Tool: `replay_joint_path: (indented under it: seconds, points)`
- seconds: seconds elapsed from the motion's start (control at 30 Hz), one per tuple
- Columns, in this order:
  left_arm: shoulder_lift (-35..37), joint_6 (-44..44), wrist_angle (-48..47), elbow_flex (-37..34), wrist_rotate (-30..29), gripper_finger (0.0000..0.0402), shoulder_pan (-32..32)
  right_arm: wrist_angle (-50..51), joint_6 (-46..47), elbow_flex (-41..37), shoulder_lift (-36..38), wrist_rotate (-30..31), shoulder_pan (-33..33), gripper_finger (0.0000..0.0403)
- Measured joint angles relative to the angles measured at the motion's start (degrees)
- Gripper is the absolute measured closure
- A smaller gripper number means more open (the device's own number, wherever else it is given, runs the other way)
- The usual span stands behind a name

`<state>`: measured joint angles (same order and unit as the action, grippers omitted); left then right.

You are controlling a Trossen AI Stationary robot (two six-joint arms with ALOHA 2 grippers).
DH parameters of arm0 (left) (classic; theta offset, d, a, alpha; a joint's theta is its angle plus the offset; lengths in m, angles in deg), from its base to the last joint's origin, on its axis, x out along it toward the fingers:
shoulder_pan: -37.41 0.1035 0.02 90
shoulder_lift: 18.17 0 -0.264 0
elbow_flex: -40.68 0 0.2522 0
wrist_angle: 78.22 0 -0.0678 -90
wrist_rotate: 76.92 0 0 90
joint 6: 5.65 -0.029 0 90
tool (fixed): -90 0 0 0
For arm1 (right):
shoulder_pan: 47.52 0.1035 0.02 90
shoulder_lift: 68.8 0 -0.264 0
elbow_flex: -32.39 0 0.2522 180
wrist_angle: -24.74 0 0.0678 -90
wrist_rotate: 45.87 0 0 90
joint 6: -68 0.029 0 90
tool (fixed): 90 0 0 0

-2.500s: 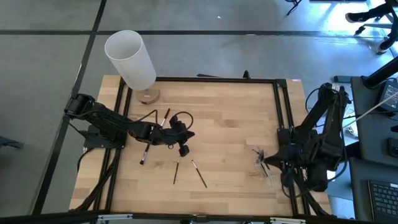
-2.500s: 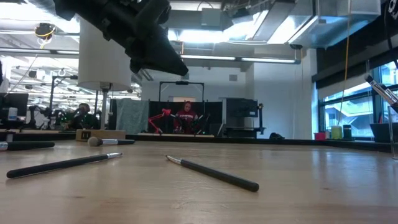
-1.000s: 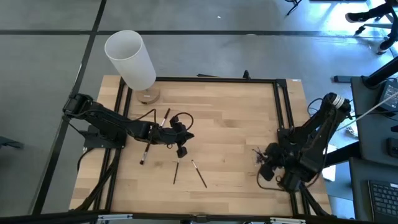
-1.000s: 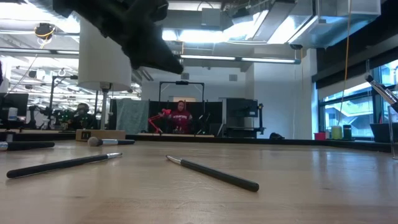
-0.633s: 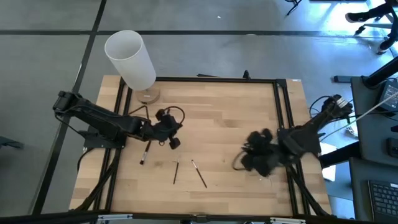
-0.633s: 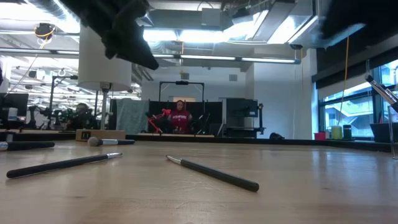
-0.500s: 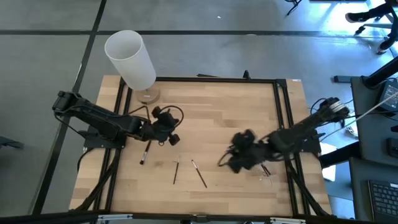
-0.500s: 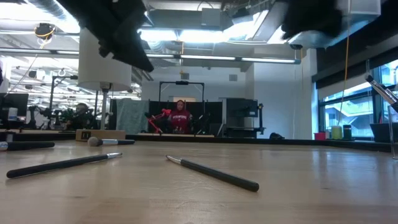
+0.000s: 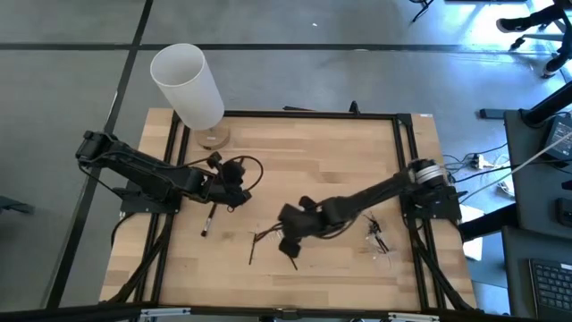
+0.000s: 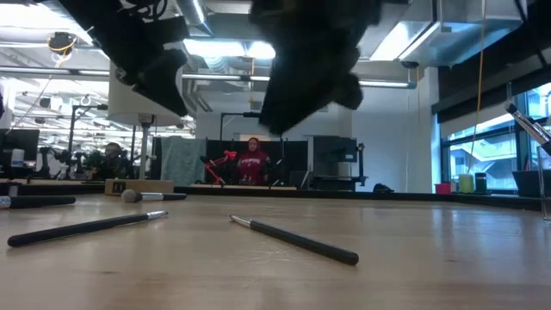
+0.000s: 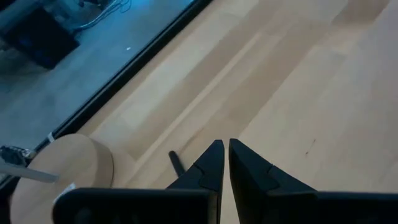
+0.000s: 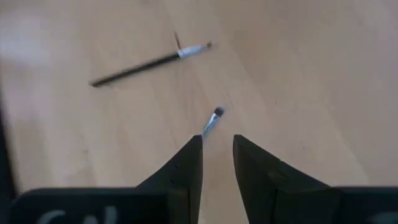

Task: Put items in baskets/containers
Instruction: Put the black eyeshadow brush into the transparent organizer

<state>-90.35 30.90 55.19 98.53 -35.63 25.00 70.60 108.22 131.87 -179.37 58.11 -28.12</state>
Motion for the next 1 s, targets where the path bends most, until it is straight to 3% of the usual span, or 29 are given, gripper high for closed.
replay_joint_path:
  seconds: [0.17, 0.33, 1.0]
  points:
    - [0.0, 0.29, -0.51, -0.01, 0.2, 0.0382, 0.02, 9.39, -0.25, 10.12, -9.16, -0.1, -0.24, 0.0315]
    - [0.0, 0.3, -0.43, 0.0, 0.04, 0.0382, 0.02, 13.05, -0.33, 15.33, -14.23, -0.29, -0.24, 0.0315]
    - [0.0, 1.12, -0.14, -0.01, -0.2, 0.0382, 0.02, 9.76, 4.95, 15.34, -19.04, 0.14, 0.0, 0.0315]
